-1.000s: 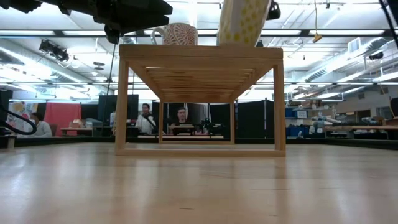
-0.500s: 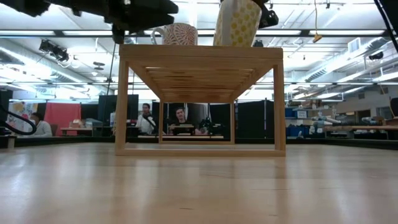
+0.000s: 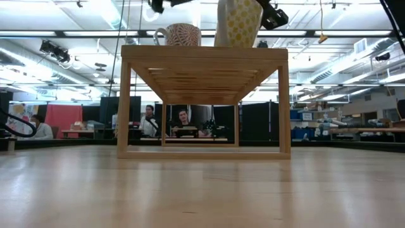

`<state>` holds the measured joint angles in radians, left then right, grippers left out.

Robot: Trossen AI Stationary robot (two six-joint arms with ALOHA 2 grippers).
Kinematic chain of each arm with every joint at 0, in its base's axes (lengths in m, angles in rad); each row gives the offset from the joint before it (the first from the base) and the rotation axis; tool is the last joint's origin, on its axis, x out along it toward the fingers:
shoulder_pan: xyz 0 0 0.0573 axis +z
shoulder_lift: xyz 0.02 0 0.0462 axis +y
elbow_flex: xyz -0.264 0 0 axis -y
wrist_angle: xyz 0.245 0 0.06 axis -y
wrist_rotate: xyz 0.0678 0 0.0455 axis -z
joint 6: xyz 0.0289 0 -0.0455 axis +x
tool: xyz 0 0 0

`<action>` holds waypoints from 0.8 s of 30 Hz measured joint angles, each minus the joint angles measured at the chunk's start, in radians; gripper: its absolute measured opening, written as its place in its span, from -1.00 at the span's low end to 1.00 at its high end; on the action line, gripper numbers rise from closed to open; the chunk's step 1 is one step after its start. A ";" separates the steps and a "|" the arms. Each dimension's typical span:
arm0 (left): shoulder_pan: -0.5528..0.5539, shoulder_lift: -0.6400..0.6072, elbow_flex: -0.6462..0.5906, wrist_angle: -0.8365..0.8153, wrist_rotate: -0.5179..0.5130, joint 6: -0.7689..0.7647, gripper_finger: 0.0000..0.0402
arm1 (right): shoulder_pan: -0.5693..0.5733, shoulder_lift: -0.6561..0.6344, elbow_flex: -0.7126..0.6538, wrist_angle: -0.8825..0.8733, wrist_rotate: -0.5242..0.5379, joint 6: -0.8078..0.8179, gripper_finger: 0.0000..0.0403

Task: Place coffee mugs
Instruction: Put the yellow cup on the shelf aligned with the other orange cup

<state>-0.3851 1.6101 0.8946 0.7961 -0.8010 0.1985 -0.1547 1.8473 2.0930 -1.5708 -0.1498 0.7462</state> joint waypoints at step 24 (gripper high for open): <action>0.000 0.061 0.148 -0.173 -0.253 -0.011 -0.32 | 0.000 0.000 0.000 0.007 -0.062 0.128 -0.84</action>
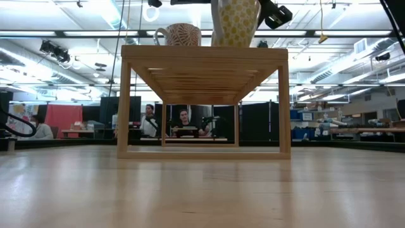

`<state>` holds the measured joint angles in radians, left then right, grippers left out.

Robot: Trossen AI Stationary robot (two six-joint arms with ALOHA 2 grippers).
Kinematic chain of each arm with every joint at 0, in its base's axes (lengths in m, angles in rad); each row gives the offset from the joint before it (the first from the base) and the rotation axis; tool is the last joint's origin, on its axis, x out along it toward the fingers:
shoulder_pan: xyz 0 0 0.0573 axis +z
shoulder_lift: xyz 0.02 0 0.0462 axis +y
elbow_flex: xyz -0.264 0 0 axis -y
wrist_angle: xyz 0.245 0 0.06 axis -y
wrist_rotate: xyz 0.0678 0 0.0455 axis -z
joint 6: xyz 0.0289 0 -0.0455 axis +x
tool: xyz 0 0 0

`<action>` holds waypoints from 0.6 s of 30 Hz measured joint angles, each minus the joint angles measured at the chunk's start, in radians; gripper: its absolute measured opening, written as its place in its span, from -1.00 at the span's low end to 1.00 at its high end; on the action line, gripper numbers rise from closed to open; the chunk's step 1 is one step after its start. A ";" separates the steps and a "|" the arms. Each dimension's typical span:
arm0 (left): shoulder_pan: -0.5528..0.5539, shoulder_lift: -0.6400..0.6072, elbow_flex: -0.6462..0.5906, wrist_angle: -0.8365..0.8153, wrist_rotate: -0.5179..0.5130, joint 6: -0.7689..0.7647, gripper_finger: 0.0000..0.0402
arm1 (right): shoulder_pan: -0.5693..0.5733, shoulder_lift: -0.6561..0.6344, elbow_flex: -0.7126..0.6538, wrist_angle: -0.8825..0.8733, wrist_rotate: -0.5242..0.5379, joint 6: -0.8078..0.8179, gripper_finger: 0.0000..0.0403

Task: Place coffee mugs
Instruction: Put the yellow cup on the shelf aligned with the other orange cup

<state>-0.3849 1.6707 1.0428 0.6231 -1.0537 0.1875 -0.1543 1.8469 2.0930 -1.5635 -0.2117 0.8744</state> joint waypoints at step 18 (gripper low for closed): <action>0.008 0.000 0.000 -0.013 0.000 -0.011 -0.57 | 0.000 -0.001 0.000 0.008 0.001 0.011 -0.81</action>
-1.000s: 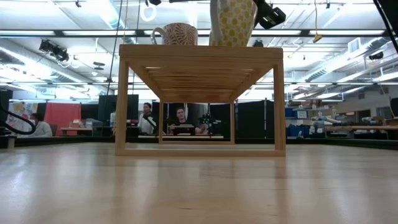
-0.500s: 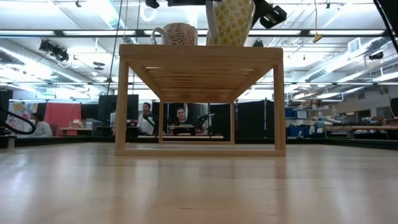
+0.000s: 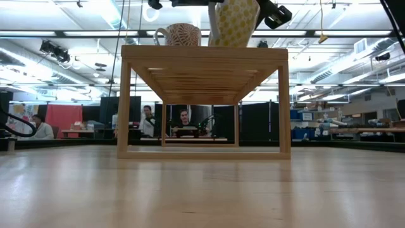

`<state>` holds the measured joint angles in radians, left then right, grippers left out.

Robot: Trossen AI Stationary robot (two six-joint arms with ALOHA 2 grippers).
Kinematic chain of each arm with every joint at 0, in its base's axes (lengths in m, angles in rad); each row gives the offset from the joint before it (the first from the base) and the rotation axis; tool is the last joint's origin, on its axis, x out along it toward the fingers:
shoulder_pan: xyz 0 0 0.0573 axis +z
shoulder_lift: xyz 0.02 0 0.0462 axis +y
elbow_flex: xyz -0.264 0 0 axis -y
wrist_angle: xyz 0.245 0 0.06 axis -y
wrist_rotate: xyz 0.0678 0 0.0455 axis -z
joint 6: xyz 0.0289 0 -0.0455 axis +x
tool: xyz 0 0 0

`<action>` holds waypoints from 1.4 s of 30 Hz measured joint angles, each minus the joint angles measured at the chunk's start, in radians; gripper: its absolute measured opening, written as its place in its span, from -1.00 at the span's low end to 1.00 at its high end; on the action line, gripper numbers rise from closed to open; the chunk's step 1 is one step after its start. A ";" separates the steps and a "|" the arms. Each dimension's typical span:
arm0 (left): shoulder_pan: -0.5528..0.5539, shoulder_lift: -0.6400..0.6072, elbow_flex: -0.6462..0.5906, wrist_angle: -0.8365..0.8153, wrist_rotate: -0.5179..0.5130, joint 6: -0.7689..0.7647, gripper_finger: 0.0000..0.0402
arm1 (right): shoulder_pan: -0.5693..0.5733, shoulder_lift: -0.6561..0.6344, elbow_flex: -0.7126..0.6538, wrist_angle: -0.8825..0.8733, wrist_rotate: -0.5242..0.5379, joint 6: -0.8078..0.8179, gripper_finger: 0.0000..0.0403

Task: Place coffee mugs
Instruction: Put the yellow cup on the shelf aligned with the other orange cup

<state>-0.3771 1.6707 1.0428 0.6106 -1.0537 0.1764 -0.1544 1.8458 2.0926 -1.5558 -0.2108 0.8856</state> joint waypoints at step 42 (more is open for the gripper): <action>-0.094 -0.023 -0.001 0.003 -0.143 -0.006 -0.59 | -0.027 -0.043 0.000 0.011 -0.101 -0.121 -0.58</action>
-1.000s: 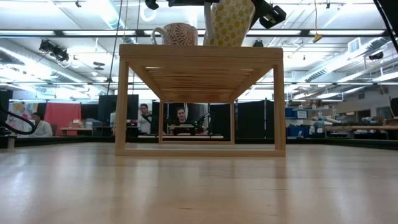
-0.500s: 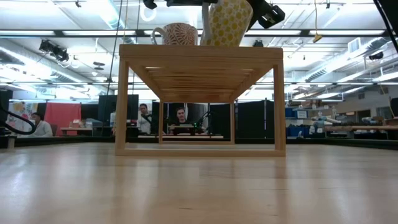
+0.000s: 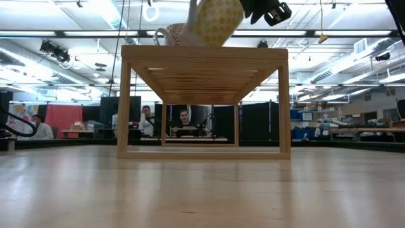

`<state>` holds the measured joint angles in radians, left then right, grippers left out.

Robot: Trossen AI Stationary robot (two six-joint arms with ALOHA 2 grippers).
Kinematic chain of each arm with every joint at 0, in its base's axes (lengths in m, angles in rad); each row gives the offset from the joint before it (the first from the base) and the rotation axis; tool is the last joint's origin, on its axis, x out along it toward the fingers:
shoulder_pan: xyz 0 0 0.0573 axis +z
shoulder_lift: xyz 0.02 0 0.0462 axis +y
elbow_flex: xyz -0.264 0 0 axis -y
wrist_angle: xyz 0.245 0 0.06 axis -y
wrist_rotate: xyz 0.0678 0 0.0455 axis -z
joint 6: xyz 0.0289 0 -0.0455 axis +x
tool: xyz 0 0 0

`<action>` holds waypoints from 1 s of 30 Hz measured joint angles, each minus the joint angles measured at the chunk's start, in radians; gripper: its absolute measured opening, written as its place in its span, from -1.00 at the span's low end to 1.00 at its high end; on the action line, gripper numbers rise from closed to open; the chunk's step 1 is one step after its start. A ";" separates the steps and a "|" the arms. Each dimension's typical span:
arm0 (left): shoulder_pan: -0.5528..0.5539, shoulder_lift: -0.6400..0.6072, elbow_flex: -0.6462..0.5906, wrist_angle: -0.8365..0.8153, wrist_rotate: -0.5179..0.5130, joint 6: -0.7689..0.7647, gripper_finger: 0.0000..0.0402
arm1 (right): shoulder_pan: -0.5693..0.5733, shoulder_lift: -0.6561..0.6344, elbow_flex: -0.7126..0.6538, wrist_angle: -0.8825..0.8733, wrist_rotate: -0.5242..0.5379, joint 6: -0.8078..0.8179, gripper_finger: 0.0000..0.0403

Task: Place coffee mugs
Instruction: Put the yellow cup on the shelf aligned with the other orange cup

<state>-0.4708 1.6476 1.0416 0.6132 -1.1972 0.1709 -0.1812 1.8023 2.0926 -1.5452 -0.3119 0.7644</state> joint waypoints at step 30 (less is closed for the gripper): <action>-0.027 -0.008 0.000 -0.043 -0.031 0.002 -0.59 | 0.031 -0.030 0.000 0.079 0.196 -0.220 -0.58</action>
<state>-0.4981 1.6398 1.0416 0.5705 -1.2282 0.1726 -0.1504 1.7725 2.0926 -1.4658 -0.1156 0.5446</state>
